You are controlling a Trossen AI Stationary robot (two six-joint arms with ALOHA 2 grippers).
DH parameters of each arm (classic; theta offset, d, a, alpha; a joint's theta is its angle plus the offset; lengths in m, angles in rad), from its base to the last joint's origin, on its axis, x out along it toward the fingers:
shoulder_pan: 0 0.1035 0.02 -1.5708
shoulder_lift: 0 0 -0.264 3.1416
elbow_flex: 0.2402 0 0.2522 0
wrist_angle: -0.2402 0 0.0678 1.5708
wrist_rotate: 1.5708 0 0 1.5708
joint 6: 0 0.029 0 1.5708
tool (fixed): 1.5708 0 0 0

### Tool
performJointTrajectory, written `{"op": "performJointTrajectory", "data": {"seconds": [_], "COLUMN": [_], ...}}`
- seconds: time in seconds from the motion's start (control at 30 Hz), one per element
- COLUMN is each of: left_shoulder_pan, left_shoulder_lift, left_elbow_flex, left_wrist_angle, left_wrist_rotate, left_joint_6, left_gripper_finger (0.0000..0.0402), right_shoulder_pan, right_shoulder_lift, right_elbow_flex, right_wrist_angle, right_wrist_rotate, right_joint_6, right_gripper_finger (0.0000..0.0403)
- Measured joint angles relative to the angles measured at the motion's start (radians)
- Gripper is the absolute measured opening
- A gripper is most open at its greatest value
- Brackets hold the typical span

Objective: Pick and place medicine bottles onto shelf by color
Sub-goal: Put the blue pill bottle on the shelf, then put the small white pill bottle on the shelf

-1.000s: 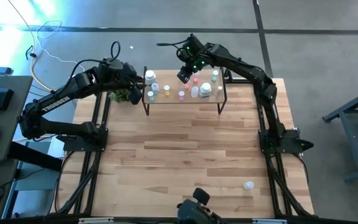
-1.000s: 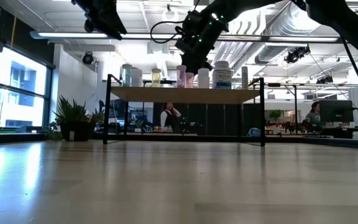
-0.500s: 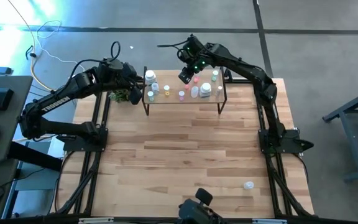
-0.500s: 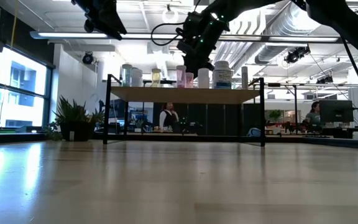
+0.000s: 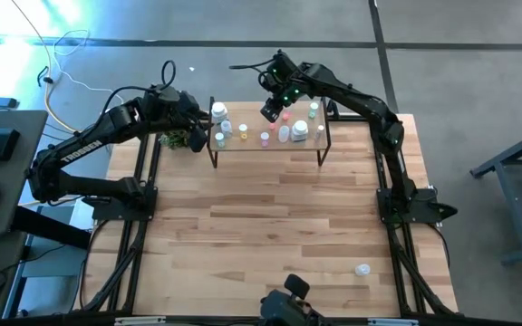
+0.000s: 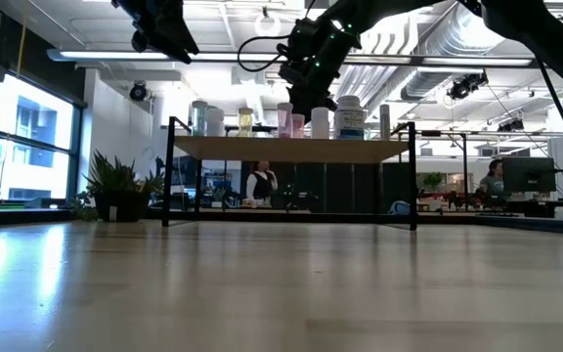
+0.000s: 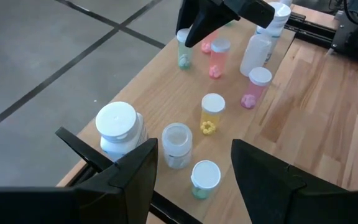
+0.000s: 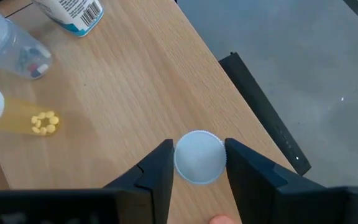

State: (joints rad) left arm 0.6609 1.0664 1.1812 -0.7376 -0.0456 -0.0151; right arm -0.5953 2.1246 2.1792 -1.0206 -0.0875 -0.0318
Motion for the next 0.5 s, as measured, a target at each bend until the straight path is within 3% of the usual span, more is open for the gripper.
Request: {"op": "performJointTrajectory", "data": {"seconds": [0.3,0.5], "left_shoulder_pan": [0.0,0.0], "left_shoulder_lift": [0.0,0.0], "left_elbow_flex": [0.0,0.0], "left_wrist_angle": [0.0,0.0], "left_wrist_rotate": [0.0,0.0], "left_joint_6": [0.0,0.0], "left_gripper_finger": [0.0195,0.0195], "right_shoulder_pan": [0.0,0.0], "right_shoulder_lift": [0.0,-0.003], "right_elbow_flex": [0.0,0.034], "right_wrist_angle": [0.011,0.01], "right_wrist_rotate": [0.009,0.009], "right_joint_6": [0.006,0.028], "right_gripper_finger": [0.0176,0.0184]}}
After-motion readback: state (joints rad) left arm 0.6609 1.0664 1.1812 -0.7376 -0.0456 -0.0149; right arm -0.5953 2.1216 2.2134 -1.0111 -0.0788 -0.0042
